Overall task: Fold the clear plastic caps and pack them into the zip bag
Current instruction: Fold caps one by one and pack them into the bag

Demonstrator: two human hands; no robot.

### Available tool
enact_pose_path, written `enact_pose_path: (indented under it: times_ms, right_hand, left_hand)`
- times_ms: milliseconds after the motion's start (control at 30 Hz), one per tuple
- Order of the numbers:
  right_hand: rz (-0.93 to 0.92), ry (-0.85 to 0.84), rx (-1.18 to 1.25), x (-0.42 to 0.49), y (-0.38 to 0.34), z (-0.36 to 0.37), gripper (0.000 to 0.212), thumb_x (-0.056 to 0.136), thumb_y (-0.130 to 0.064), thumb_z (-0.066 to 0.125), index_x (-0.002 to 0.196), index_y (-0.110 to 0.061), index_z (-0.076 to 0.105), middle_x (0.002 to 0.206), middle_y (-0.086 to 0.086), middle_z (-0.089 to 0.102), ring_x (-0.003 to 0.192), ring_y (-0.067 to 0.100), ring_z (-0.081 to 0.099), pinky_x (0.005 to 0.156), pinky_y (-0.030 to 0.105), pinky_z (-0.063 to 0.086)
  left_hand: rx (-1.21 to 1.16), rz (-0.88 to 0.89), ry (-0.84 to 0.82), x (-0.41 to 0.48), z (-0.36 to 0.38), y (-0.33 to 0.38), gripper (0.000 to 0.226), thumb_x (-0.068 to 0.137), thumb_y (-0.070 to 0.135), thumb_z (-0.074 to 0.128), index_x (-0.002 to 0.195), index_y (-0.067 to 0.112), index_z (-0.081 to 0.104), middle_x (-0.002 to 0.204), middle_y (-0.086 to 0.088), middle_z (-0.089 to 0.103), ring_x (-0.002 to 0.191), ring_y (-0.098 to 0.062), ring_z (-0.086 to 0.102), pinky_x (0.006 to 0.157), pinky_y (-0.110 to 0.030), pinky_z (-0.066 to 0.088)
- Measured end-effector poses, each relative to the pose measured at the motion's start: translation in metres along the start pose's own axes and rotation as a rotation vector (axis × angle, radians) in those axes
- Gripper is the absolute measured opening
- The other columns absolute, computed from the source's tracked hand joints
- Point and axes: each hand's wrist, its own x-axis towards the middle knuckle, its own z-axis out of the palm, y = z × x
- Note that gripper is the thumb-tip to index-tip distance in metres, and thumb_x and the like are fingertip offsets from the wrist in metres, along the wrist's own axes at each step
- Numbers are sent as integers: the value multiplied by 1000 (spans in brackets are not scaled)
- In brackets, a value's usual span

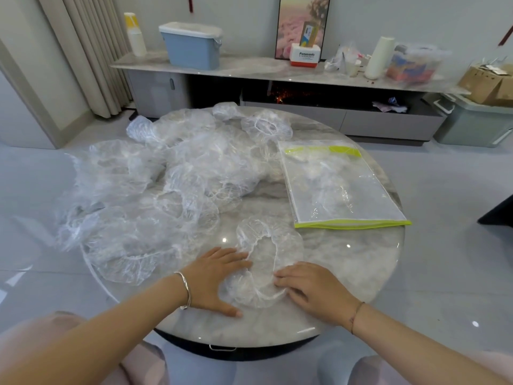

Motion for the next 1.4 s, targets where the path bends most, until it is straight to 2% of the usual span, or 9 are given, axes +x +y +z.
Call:
enact_pose_path:
  times_ms: [133, 233, 367, 533, 667, 767, 867, 1033, 1400]
  right_hand:
    - [539, 82, 634, 11, -9, -8, 19, 94, -14, 55, 93, -23, 72, 93, -11, 73, 91, 0, 65, 82, 15, 48]
    - [737, 179, 919, 24, -6, -13, 20, 93, -4, 54, 83, -10, 70, 81, 0, 74, 81, 6, 69, 69, 9, 45]
    - [881, 210, 942, 32, -1, -14, 22, 92, -7, 55, 73, -4, 65, 66, 5, 72, 58, 5, 64, 58, 15, 45]
    - [892, 201, 758, 35, 7, -12, 18, 91, -11, 58, 73, -11, 57, 54, -2, 66, 45, 6, 55, 58, 26, 43]
    - [803, 243, 390, 33, 6, -11, 22, 85, -24, 67, 100, -19, 52, 85, -13, 54, 71, 4, 50, 68, 24, 40]
    - [515, 319, 186, 35, -3, -12, 37, 92, -38, 52, 122, -17, 52, 119, -8, 50, 110, 9, 48, 93, 24, 38]
    - [371, 59, 124, 35, -13, 0, 62, 93, -53, 20, 146, -24, 31, 154, -11, 19, 143, 5, 11, 116, 26, 8]
    - [347, -260, -26, 29, -12, 21, 69, 79, -63, -12, 143, -37, -12, 150, -20, -21, 141, 2, -21, 112, 23, -19]
    - [298, -176, -48, 34, -14, 20, 70, 87, -52, 3, 151, -26, 17, 158, -10, 5, 144, 6, -3, 113, 25, -15]
  left_hand:
    - [-93, 3, 173, 2, -2, -9, 82, 65, 68, 45, 139, 33, 38, 142, 11, 41, 135, -9, 28, 110, -18, 8]
    - [-234, -75, 321, 7, -6, -10, 64, 71, 63, 37, 106, 18, 67, 103, 1, 65, 102, -15, 57, 91, -17, 34]
    - [-583, -273, 338, 11, -16, -4, 29, 87, 48, 54, 73, 27, 68, 61, 17, 62, 61, 3, 54, 62, -12, 37]
    - [-794, -431, 299, 16, -17, -1, 17, 90, 33, 60, 78, 24, 67, 58, 3, 68, 50, -2, 54, 55, -11, 38]
    - [-418, -525, 393, 14, -15, 2, 43, 83, 47, 63, 117, 23, 50, 87, 8, 57, 68, -4, 54, 61, -16, 40]
    - [-164, -268, 577, 12, -12, 8, 63, 90, 54, 43, 140, 18, 35, 122, 1, 48, 105, -16, 53, 86, -29, 47]
    - [-30, -51, 393, 15, 0, 10, 68, 94, 59, 11, 151, 22, 12, 157, 2, 14, 144, -17, 12, 117, -31, 10]
    - [51, -71, 170, 16, 20, 3, 74, 80, 63, -20, 145, 27, -17, 152, 10, -20, 141, -13, -20, 115, -29, -16]
    - [26, -149, 41, 14, 21, 10, 86, 65, 68, -23, 141, 27, -23, 150, 9, -26, 137, -13, -27, 114, -28, -15]
